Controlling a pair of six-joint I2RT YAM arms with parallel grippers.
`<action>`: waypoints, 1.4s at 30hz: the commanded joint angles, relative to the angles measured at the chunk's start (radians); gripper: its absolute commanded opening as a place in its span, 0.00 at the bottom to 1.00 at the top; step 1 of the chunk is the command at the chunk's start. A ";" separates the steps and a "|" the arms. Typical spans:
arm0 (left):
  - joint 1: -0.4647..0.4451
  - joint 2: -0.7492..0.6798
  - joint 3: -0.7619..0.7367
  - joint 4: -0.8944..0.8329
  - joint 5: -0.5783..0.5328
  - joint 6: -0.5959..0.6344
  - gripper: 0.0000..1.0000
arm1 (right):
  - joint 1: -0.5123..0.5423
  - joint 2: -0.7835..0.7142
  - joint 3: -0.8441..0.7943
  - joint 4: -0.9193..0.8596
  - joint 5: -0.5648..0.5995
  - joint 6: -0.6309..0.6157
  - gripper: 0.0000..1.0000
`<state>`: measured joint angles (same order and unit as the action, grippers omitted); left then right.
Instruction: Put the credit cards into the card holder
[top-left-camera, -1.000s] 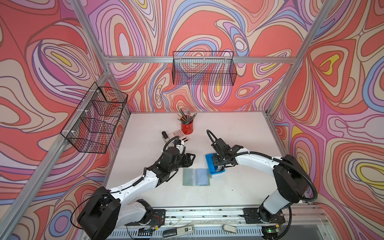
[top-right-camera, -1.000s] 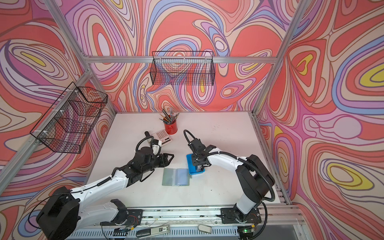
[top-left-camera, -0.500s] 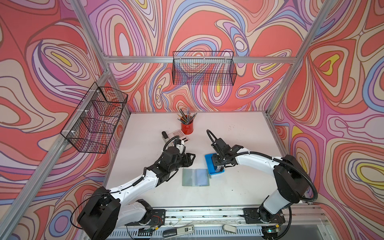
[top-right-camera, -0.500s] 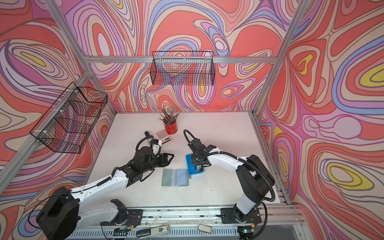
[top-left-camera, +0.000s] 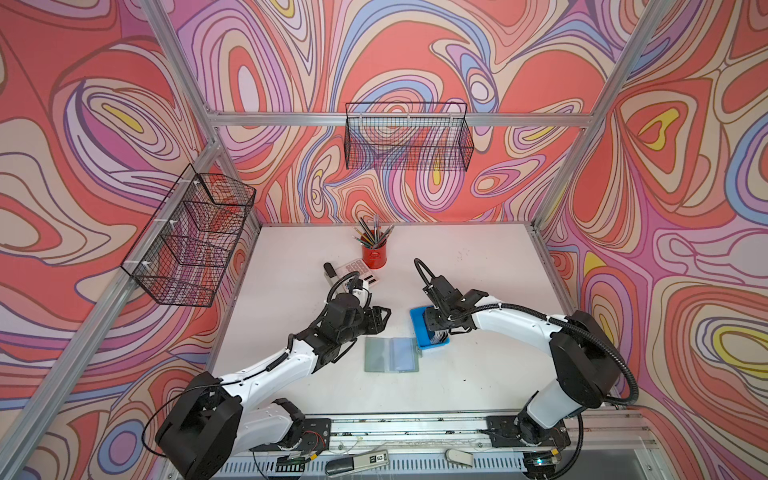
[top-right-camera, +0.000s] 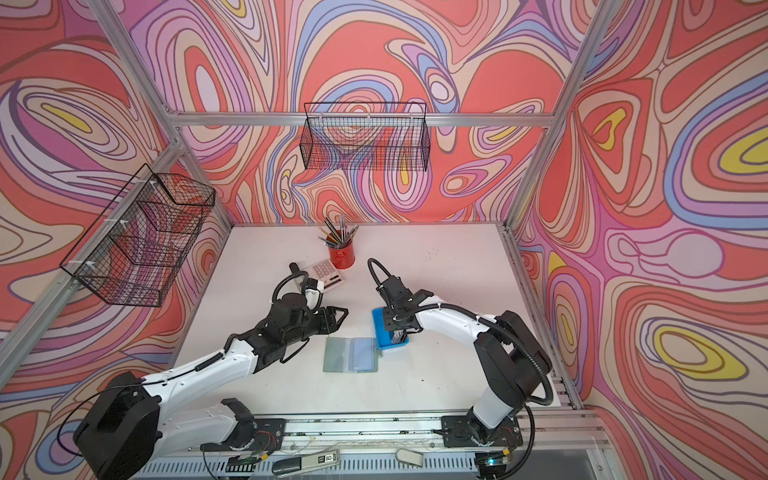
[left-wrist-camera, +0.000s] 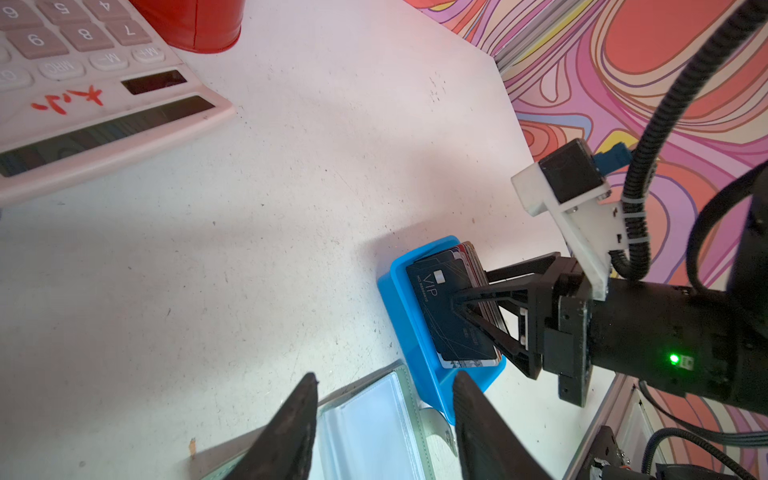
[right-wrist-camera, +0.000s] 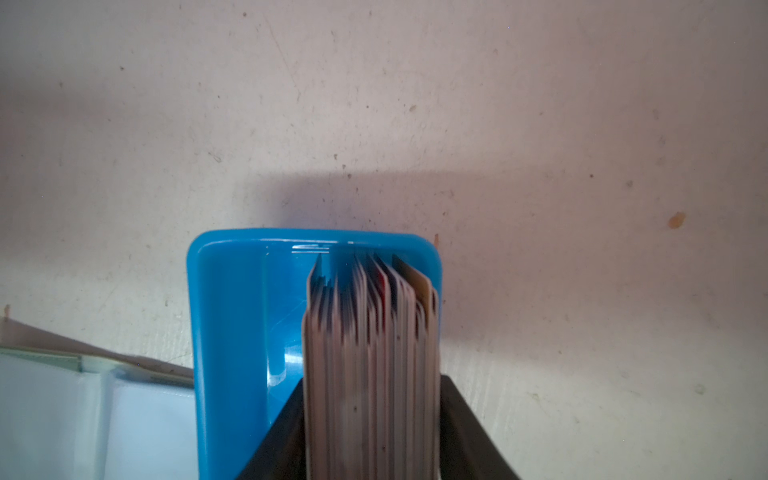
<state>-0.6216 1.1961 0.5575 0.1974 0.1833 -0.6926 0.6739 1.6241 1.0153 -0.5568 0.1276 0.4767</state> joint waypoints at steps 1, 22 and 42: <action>0.005 0.010 0.029 -0.018 0.007 -0.009 0.54 | 0.006 -0.021 0.024 0.017 -0.018 0.003 0.39; 0.005 0.000 0.030 -0.026 0.011 -0.012 0.54 | 0.005 0.065 0.037 0.096 -0.175 0.003 0.52; 0.005 -0.015 0.030 -0.038 0.004 -0.011 0.54 | -0.003 0.008 0.046 0.115 -0.268 0.025 0.50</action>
<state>-0.6216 1.1988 0.5613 0.1753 0.1837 -0.6930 0.6731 1.6680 1.0344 -0.4599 -0.1158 0.4946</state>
